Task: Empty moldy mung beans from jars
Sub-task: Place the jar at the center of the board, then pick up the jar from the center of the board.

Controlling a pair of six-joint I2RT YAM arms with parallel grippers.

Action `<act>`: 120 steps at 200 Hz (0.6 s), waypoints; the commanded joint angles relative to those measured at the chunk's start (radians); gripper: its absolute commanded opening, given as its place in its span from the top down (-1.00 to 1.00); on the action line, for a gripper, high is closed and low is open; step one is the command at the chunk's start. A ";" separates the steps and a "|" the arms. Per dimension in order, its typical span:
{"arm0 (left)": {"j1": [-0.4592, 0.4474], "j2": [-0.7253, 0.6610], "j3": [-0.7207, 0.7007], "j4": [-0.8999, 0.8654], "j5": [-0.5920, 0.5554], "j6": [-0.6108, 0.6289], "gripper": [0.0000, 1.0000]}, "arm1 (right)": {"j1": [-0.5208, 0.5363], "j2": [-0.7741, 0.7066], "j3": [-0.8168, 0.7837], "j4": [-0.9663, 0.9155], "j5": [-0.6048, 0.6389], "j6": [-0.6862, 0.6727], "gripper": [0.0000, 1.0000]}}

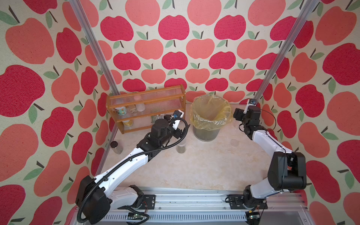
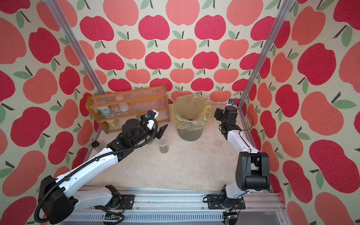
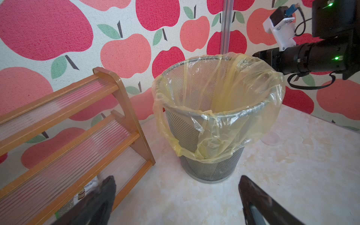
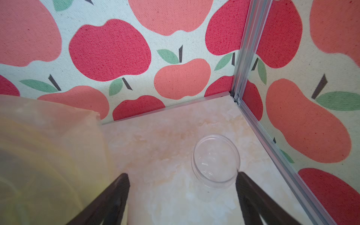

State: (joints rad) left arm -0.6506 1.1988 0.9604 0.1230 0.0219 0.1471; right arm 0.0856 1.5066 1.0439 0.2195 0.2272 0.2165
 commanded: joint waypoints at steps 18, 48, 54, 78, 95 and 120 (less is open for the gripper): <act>0.030 -0.021 -0.002 -0.001 -0.027 -0.049 -0.99 | 0.028 -0.077 -0.036 -0.017 0.059 -0.020 -0.78; 0.034 -0.030 -0.017 0.001 -0.052 -0.066 -0.99 | 0.086 -0.156 -0.151 0.118 0.174 -0.152 -0.77; 0.035 -0.030 -0.018 -0.004 -0.058 -0.073 -0.99 | 0.087 -0.169 -0.168 0.123 0.175 -0.152 -0.77; 0.047 -0.024 -0.009 -0.050 -0.052 -0.096 -0.99 | 0.103 -0.247 -0.219 0.129 0.180 -0.154 -0.77; 0.053 -0.017 -0.003 -0.101 -0.054 -0.116 -0.99 | 0.122 -0.302 -0.242 0.111 0.174 -0.154 -0.77; 0.054 -0.009 0.001 -0.186 -0.078 -0.131 -0.99 | 0.182 -0.361 -0.252 0.091 0.180 -0.193 -0.77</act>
State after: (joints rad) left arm -0.6003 1.1896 0.9573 0.0475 -0.0231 0.0551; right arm 0.2165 1.2045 0.8028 0.2981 0.3847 0.0772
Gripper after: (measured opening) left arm 0.997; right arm 0.884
